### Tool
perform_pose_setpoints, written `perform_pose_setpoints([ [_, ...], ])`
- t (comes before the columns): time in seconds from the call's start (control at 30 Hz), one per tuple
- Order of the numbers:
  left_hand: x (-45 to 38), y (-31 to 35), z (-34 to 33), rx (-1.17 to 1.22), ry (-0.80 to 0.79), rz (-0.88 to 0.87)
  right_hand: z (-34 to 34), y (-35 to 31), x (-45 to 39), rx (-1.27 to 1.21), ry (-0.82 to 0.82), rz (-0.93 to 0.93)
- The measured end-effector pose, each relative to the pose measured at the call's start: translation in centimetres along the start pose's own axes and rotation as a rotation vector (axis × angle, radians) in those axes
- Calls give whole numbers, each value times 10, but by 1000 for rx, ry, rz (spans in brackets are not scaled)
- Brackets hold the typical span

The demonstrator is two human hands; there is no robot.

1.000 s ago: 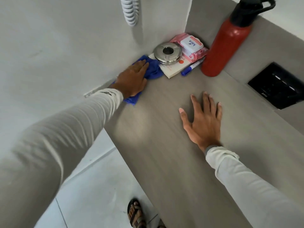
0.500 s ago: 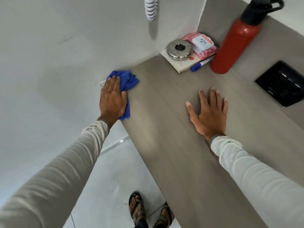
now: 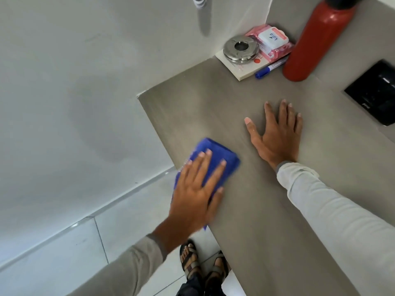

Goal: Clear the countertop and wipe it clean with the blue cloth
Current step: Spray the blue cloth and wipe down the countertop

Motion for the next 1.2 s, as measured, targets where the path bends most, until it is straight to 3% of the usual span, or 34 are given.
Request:
perform_pose_setpoints([
  [0.1,2,-7,0,-55,-109,-411,-1,0,0,-6,4,0],
  [0.2,-44,-66,8,-137,-175,-582,-1,0,0,2,8,7],
  [0.3,-114,-131,15,-194,-192,-499,0,-1,0,-1,2,2],
  [0.4,-178,-169,22,-214,-161,-225,0,0,-2,8,-12,-6],
  [0.57,-187,-152,22,-187,-13,176,-2,1,-1,0,-16,-10],
  [0.63,-172,-120,16,-174,-20,151,-2,0,1,-2,-17,-8],
  [0.7,-164,-100,11,-165,-82,15,-2,-1,0,0,-17,-8],
  [0.87,-215,-116,7,-177,-202,-170,-2,1,-1,1,-9,-9],
  [1.03,-268,-125,-1,-184,-174,-114,-7,4,-6,-20,5,3],
  [1.2,-233,-140,11,-93,-140,-6,-7,5,-4,-22,-17,20],
])
Point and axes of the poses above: each hand's wrist, its own x-axis away from the middle knuckle, its own z-axis out of the back of the hand, y = z × x, the point moved 7 cm from there along -x, towards the middle knuckle, and after that the axes turned 3 degrees about z, right-handed, at the moved point
